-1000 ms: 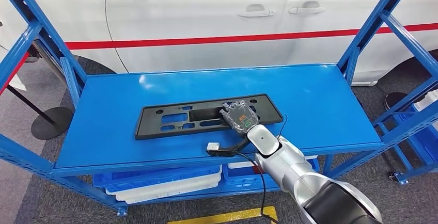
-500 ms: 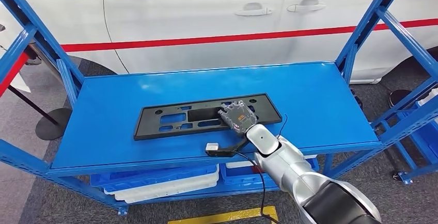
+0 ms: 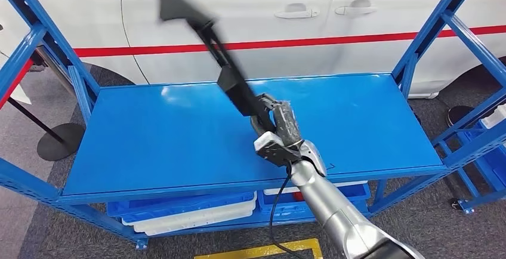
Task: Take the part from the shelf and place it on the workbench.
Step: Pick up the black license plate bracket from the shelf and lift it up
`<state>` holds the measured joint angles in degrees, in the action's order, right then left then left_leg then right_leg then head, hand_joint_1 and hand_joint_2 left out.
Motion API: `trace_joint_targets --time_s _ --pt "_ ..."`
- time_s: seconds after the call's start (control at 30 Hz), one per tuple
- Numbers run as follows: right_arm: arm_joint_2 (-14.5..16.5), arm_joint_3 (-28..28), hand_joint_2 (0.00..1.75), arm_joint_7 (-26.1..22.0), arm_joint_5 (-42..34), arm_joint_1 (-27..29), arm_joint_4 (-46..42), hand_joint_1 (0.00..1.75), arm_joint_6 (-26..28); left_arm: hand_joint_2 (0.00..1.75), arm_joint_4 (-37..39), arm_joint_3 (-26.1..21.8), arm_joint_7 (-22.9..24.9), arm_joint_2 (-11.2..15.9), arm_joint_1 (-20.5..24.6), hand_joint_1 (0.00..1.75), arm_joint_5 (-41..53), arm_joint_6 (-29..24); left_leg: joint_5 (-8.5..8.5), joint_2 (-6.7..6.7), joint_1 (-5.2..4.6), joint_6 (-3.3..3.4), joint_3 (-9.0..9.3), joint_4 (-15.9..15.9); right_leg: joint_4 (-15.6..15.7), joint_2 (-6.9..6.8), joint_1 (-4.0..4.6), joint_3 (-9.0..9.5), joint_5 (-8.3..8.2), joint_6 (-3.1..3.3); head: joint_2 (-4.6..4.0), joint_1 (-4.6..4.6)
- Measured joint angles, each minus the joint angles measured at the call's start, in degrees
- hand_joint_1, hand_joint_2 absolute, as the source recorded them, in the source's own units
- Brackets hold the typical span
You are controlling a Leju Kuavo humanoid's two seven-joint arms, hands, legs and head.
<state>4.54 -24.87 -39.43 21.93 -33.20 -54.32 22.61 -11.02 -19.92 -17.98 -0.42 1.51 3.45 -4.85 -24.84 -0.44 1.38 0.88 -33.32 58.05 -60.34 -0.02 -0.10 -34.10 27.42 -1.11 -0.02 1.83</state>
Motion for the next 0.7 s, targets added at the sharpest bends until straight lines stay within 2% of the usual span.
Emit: trace_joint_targets --time_s 0.1,0.13,0.17,0.2,0.27,0.3,0.33,0.4,0.43,0.5,0.53,0.6,0.63,0.67,0.7 --pt "-1.82 0.2 1.75 -0.25 -6.12 3.6 -11.1 1.69 -2.99 1.75 0.0 -0.57 1.36 0.05 0.05 0.0 -0.01 -0.06 0.03 0.07 0.0 0.49 -0.13 -0.11 -10.64 0.03 -0.28 -5.22 5.24 -0.68 0.0 -0.01" --pt "-2.5 0.19 1.75 -0.3 -9.23 4.93 -14.68 1.69 -4.77 1.75 0.0 -0.74 2.34 0.09 0.06 0.0 0.04 -0.24 0.0 0.02 -0.01 0.52 -0.15 -0.07 -13.27 0.03 -0.38 -6.58 5.92 -0.79 0.0 -0.01" --pt "-3.15 0.2 1.75 -0.37 -13.16 6.29 -18.73 1.69 -7.44 1.75 0.0 -0.92 3.49 0.11 0.06 0.0 0.11 -0.53 -0.05 -0.05 -0.01 0.49 -0.14 -0.02 -13.93 0.02 -0.47 -7.04 5.52 -0.82 0.0 -0.01" --pt "-3.68 0.36 1.75 -0.44 -17.23 7.54 -23.21 1.69 -10.78 1.75 0.0 -1.12 4.49 0.13 0.01 0.0 0.17 -0.89 -0.12 -0.11 -0.01 0.41 -0.1 0.04 -12.21 0.02 -0.54 -6.35 4.01 -0.75 0.0 -0.01" --pt "-4.17 1.13 1.75 -0.68 -23.39 9.31 -31.62 1.69 -17.55 1.75 0.0 -1.44 5.87 0.11 -0.1 0.0 0.23 -1.66 -0.34 -0.13 -0.04 0.08 0.07 0.13 -4.3 0.02 -0.59 -2.66 -0.03 -0.4 0.0 -0.01" --pt "-4.22 1.59 1.75 -0.77 -25.4 9.99 -35.14 1.69 -20.54 1.75 0.0 -1.54 6.26 0.1 -0.1 0.0 0.28 -2.02 -0.45 -0.13 -0.12 -0.15 0.09 0.2 -0.79 0.03 -0.47 -1.05 -1.38 -0.18 0.0 -0.01" --pt "-4.26 2.0 1.75 -0.85 -26.92 10.67 -38.12 1.69 -23.26 1.75 0.0 -1.58 6.59 0.1 -0.07 0.0 0.41 -2.35 -0.5 -0.12 -0.19 -0.42 0.08 0.22 1.37 0.04 -0.33 -0.08 -2.02 0.06 0.0 -0.01" --pt "-4.35 2.64 1.75 -0.84 -29.96 12.2 -42.92 1.69 -29.44 1.75 0.0 -1.63 7.33 0.05 -0.08 0.0 0.75 -3.1 -0.39 -0.13 -0.29 -1.04 0.1 0.1 2.15 0.05 0.01 0.14 -2.16 0.59 0.0 -0.01" --pt "-4.36 2.85 1.75 -0.82 -31.52 13.02 -44.97 1.69 -32.63 1.75 0.0 -1.67 7.72 0.02 -0.13 0.0 0.97 -3.44 -0.43 -0.11 -0.24 -1.37 0.12 0.04 2.28 0.02 -0.08 0.14 -2.33 0.99 0.0 -0.01" --pt "-4.36 2.91 1.75 -0.83 -33.93 14.49 -48.59 1.69 -38.09 1.75 0.0 -1.75 8.23 -0.15 -0.2 0.0 1.24 -3.99 -1.99 0.0 -0.17 -1.87 -0.42 1.61 2.73 -0.1 -0.3 0.16 -2.75 1.82 0.0 0.0" --pt "-4.35 2.8 1.75 -0.83 -34.73 15.28 -50.19 1.69 -40.38 1.75 0.0 -1.8 8.44 -0.25 -0.21 0.0 1.32 -4.21 -3.76 0.07 -0.13 -2.04 -1.34 3.99 2.92 -0.21 -0.4 0.13 -2.92 2.17 0.0 0.01" --pt "-4.35 2.39 1.75 -0.82 -35.81 17.05 -52.61 1.69 -44.68 1.75 0.0 -1.87 8.9 -0.42 -0.23 0.0 1.35 -4.64 -8.01 0.13 -0.12 -2.24 -4.17 11.45 2.93 -0.39 -0.16 -0.14 -3.1 2.58 0.0 0.01" --pt "-4.35 2.06 1.75 -0.81 -36.16 17.9 -53.47 1.69 -46.45 1.75 0.0 -1.91 9.18 -0.48 -0.26 0.0 1.36 -4.89 -9.35 0.13 -0.12 -2.28 -5.3 14.64 2.9 -0.46 -0.01 -0.32 -3.21 2.69 0.0 0.01" --pt "-4.31 1.67 1.75 -0.77 -36.27 18.62 -54.14 1.69 -47.77 1.75 0.0 -1.95 9.43 -0.54 -0.3 0.0 1.36 -5.13 -9.66 0.13 -0.13 -2.25 -5.55 16.04 2.85 -0.48 0.14 -0.51 -3.34 2.77 0.0 0.01" --pt "-4.25 1.29 1.75 -0.72 -36.19 19.16 -54.61 1.69 -48.45 1.75 0.0 -1.98 9.61 -0.6 -0.31 0.0 1.36 -5.36 -8.88 0.13 -0.15 -2.11 -4.66 15.06 2.78 -0.46 0.26 -0.69 -3.48 2.79 0.0 0.01"
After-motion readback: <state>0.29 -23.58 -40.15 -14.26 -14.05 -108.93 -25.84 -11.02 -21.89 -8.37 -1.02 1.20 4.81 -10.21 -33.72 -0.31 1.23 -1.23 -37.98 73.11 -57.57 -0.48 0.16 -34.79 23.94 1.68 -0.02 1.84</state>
